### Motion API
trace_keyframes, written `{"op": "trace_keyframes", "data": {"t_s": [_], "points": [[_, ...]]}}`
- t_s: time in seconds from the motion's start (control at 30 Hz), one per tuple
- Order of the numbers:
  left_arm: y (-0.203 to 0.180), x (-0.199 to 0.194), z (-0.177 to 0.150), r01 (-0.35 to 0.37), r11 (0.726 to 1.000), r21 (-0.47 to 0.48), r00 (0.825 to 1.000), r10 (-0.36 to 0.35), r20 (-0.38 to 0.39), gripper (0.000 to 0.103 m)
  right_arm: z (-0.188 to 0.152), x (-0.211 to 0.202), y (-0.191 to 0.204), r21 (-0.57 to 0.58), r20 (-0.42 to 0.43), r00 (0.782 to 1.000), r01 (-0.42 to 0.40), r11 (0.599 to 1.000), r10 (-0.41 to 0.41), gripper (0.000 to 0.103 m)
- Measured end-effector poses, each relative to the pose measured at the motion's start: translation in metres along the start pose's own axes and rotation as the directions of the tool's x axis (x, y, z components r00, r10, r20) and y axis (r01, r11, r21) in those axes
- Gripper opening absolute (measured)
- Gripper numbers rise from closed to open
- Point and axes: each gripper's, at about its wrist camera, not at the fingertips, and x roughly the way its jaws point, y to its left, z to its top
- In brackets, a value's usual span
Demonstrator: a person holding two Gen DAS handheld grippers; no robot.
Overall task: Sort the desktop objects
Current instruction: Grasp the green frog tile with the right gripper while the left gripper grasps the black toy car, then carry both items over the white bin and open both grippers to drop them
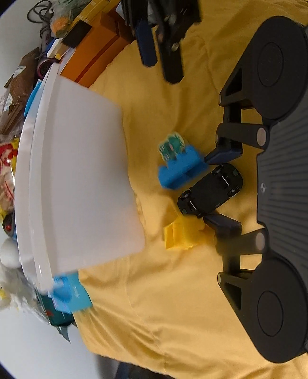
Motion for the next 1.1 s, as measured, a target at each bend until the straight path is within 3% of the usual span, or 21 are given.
{"op": "trace_keyframes", "data": {"t_s": [0.3, 0.4, 0.47, 0.67, 0.83, 1.1], "points": [[0.026, -0.041, -0.017, 0.001, 0.999, -0.047, 0.999, 0.001, 0.044, 0.050, 0.015, 0.048, 0.036, -0.060, -0.009, 1.000, -0.010, 0.998, 0.009, 0.041], [0.031, -0.047, -0.017, 0.009, 0.998, -0.067, 0.998, -0.004, 0.062, 0.050, 0.018, 0.055, 0.042, -0.083, 0.002, 1.000, 0.007, 0.997, -0.007, 0.040], [0.030, -0.050, -0.017, 0.012, 0.998, -0.065, 0.997, -0.007, 0.072, 0.050, 0.019, 0.062, 0.043, -0.096, -0.032, 0.999, 0.004, 0.995, -0.007, 0.032], [0.034, -0.053, -0.014, 0.020, 0.996, -0.084, 0.997, -0.013, 0.081, 0.050, 0.011, 0.060, 0.041, -0.123, -0.019, 1.000, 0.013, 0.992, -0.015, 0.029], [0.033, -0.062, -0.005, 0.027, 0.996, -0.080, 0.995, -0.019, 0.099, 0.050, 0.015, 0.021, 0.035, -0.090, 0.056, 0.998, -0.031, 0.995, 0.036, 0.029], [0.023, -0.111, 0.058, 0.066, 0.998, -0.023, 0.969, -0.059, 0.240, 0.050, 0.055, -0.082, 0.007, -0.048, 0.250, 0.965, -0.064, 0.997, 0.074, 0.029]]}}
